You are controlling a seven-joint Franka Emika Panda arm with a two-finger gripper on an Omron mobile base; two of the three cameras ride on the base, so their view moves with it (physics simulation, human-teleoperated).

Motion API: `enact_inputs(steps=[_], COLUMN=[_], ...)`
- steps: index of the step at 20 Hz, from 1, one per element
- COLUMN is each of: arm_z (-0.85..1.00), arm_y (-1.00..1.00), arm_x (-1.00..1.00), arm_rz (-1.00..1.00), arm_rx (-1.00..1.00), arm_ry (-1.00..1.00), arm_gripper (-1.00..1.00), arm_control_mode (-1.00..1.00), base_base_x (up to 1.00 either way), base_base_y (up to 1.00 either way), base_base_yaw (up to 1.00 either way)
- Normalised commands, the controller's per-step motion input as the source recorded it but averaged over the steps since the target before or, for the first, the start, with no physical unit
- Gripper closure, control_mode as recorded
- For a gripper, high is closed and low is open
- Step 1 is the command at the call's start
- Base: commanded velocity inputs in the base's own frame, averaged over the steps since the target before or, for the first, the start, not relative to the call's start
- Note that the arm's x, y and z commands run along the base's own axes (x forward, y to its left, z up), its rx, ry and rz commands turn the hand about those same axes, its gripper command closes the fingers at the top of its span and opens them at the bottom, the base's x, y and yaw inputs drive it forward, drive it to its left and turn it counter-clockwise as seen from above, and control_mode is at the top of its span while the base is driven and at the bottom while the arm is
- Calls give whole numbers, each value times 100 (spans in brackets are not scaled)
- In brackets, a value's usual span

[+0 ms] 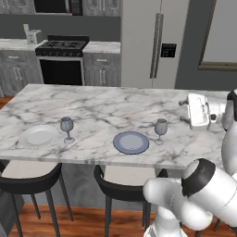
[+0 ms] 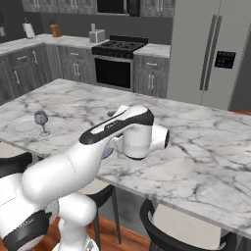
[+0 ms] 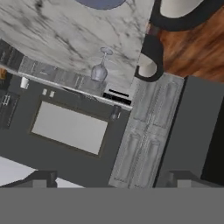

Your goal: Retrieve the wine glasses from the counter and place one next to each plate.

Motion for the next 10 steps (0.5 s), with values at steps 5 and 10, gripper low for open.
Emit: enact_inputs(steps=[5,10], arm_z=[93,68], arm_y=[29,38], arm_x=[-100,-100], arm_rz=[0,0], arm_rx=[-3,-3], arm_ry=[-9,-12], arm_gripper=[-100,-100], arm_control_mode=[-100,-100], base_base_x=[0,0], base_base_y=[0,0], base_base_yaw=[0,0])
